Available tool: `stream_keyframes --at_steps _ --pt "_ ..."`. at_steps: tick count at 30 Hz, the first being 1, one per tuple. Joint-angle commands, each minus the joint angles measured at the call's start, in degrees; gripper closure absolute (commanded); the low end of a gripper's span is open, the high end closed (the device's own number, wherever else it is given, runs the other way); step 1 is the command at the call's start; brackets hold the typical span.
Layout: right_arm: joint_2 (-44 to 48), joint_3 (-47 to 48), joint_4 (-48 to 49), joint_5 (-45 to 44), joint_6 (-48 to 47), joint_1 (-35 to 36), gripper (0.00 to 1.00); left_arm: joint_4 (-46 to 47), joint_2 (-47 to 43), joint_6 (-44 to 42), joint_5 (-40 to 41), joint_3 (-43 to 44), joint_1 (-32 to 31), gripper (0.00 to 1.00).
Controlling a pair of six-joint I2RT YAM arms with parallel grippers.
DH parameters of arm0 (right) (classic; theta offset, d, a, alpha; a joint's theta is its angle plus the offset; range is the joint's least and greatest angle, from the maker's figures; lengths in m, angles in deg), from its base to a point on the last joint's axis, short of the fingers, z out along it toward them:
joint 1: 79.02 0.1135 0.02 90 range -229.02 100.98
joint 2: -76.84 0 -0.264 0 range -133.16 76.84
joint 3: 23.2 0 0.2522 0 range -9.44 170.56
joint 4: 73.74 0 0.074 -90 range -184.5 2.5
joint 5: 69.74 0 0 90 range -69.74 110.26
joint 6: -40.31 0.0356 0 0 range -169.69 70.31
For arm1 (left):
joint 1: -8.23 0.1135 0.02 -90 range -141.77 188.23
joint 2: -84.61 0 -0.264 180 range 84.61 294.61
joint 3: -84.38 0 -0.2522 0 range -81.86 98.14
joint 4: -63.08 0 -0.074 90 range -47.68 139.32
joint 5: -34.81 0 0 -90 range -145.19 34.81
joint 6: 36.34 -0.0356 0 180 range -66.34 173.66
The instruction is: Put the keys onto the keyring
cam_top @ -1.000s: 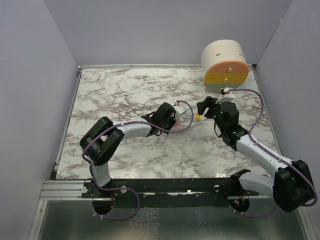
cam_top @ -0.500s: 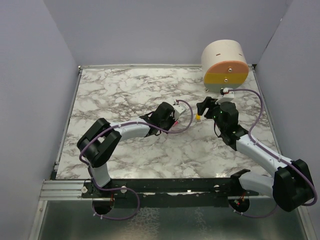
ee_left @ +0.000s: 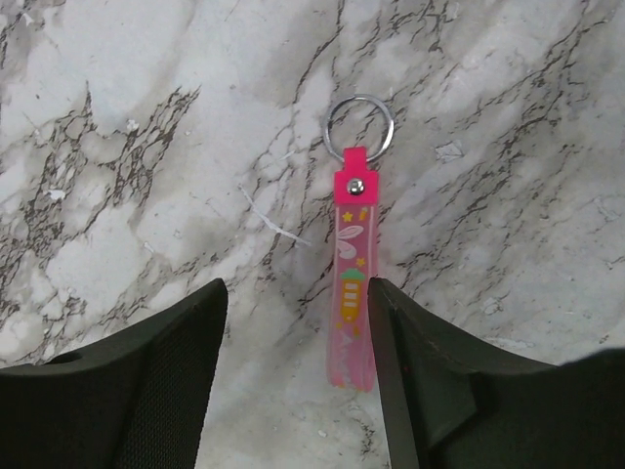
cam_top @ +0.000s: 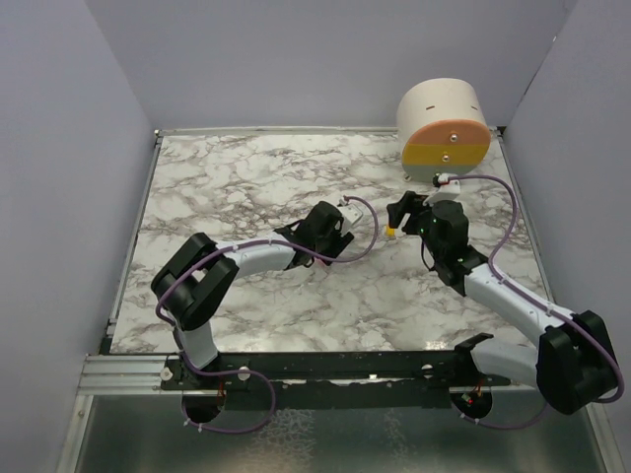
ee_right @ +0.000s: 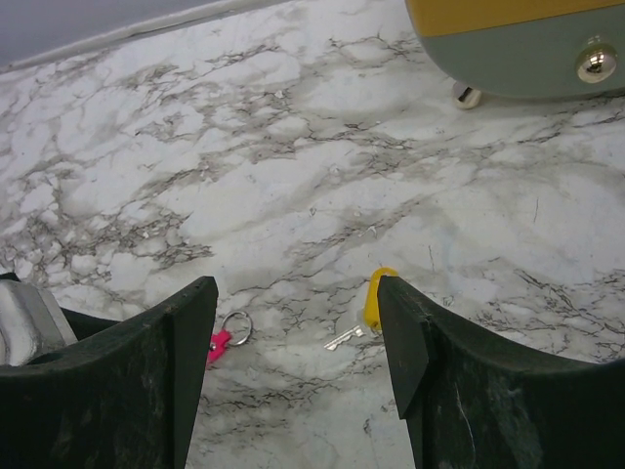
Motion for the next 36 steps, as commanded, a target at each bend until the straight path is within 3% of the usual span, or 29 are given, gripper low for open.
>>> stream_keyframes --at_steps 1,4,9,17,20,21,22,28,36 --pt "-1.1 0.9 0.0 1.0 -0.6 0.2 0.32 -0.2 -3.1 1.9 6.6 -1.4 1.0 0.38" --pt "-3.0 2.0 -0.1 2.7 -3.2 0.2 0.32 1.9 -8.1 4.6 10.0 -3.4 1.2 0.35" --pt "-10.0 7.5 -3.9 13.0 -7.6 0.7 0.35 2.9 -17.1 10.9 15.7 -7.0 1.2 0.34" --pt "-21.2 18.4 -14.8 20.7 -10.4 8.5 0.35 -2.8 -27.4 17.5 20.8 -8.7 1.4 0.30" --pt "-21.9 18.9 -15.3 23.2 -8.6 11.9 0.34 -2.5 -30.9 19.3 21.1 -9.8 1.5 0.12" --pt "-21.8 18.9 -15.3 22.9 -8.0 13.2 0.34 -1.7 -32.2 19.8 20.9 -10.6 1.5 0.03" --pt "-21.8 18.8 -15.3 22.8 -7.3 14.5 0.33 -0.9 -33.5 20.2 20.5 -11.4 1.5 0.01" --pt "-22.9 16.6 -15.9 17.8 -3.9 22.3 0.32 1.0 -38.6 21.4 19.4 -14.4 1.6 0.01" --pt "-26.1 13.6 -12.7 16.1 -1.8 26.2 0.32 0.4 -39.1 21.4 19.8 -15.1 1.6 0.01"
